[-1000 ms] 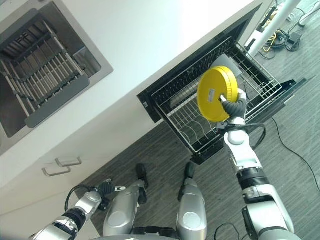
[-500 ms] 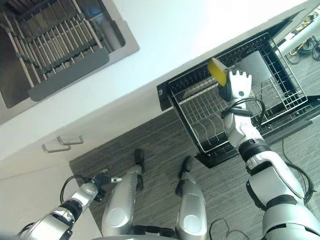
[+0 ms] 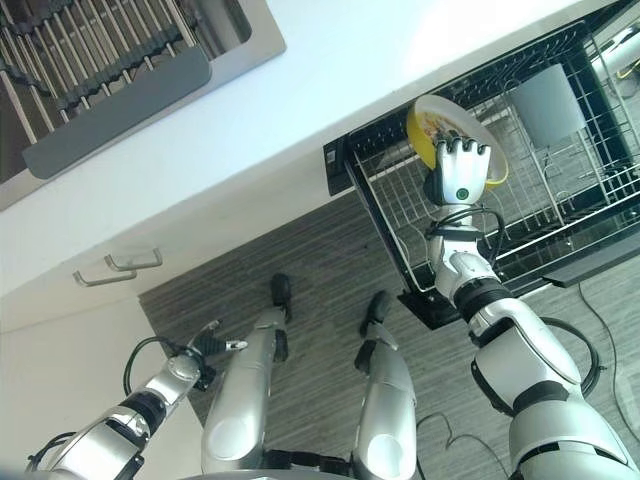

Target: Place the dishes in the dishwasher.

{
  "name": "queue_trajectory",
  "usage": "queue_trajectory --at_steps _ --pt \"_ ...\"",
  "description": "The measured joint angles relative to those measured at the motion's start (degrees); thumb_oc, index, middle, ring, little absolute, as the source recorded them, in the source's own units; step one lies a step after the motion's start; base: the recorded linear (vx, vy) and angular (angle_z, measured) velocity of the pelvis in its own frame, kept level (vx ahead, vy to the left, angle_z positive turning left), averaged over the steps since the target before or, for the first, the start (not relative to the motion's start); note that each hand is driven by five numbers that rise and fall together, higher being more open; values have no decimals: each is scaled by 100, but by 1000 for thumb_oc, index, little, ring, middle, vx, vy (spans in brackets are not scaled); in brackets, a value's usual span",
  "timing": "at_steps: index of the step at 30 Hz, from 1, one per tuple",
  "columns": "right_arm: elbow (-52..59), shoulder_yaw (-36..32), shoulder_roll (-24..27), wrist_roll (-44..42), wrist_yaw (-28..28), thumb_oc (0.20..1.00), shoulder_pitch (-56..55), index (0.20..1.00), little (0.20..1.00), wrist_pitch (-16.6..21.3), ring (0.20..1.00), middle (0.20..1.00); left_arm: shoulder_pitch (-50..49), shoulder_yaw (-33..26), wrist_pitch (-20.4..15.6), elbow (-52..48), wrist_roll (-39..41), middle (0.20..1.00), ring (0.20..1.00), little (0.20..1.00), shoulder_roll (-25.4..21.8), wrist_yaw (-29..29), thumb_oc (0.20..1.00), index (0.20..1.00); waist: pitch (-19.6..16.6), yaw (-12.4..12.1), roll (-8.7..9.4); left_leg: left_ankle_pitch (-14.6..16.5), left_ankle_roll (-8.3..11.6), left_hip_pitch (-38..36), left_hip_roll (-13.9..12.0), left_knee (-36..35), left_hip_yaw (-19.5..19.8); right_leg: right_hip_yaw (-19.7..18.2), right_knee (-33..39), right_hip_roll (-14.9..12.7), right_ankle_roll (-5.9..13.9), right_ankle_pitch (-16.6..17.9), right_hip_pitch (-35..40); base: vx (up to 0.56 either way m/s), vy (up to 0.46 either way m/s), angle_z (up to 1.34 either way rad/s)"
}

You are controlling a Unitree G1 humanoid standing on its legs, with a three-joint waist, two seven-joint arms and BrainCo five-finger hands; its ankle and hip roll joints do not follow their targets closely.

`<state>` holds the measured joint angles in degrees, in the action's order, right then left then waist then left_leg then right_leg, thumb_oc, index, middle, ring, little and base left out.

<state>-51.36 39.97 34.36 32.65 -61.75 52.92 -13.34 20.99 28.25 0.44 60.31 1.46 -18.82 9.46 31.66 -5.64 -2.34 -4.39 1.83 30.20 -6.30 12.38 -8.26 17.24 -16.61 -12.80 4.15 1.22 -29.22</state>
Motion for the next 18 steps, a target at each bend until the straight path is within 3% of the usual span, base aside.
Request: queue_trajectory --at_steps 5,12,18 --pt "-212 22 -22 15 -222 200 -100 200 200 -229 200 200 -3 221 -169 -176 243 1000 1000 1000 44 150 1000 1000 -4 -1 -204 -71 -55 340 91 3 -35 -90 -311 -135 -12 -72 -497 -51 69 3" --pt "-82 -238 427 -244 -591 200 398 200 200 -565 200 200 -3 315 -310 -726 870 1000 1000 1000 -15 237 1000 1000 3 -36 -241 -54 -130 1254 150 394 -43 -209 -774 -285 -9 -126 -1454 -54 59 3" --pt "14 -280 445 -245 -679 200 757 200 200 -888 200 200 -15 322 -307 -1076 868 1000 1000 1000 -117 392 1000 1000 1 -40 -259 -47 -141 1680 156 569 -47 -252 -958 -335 -81 -203 -1893 -15 45 1"
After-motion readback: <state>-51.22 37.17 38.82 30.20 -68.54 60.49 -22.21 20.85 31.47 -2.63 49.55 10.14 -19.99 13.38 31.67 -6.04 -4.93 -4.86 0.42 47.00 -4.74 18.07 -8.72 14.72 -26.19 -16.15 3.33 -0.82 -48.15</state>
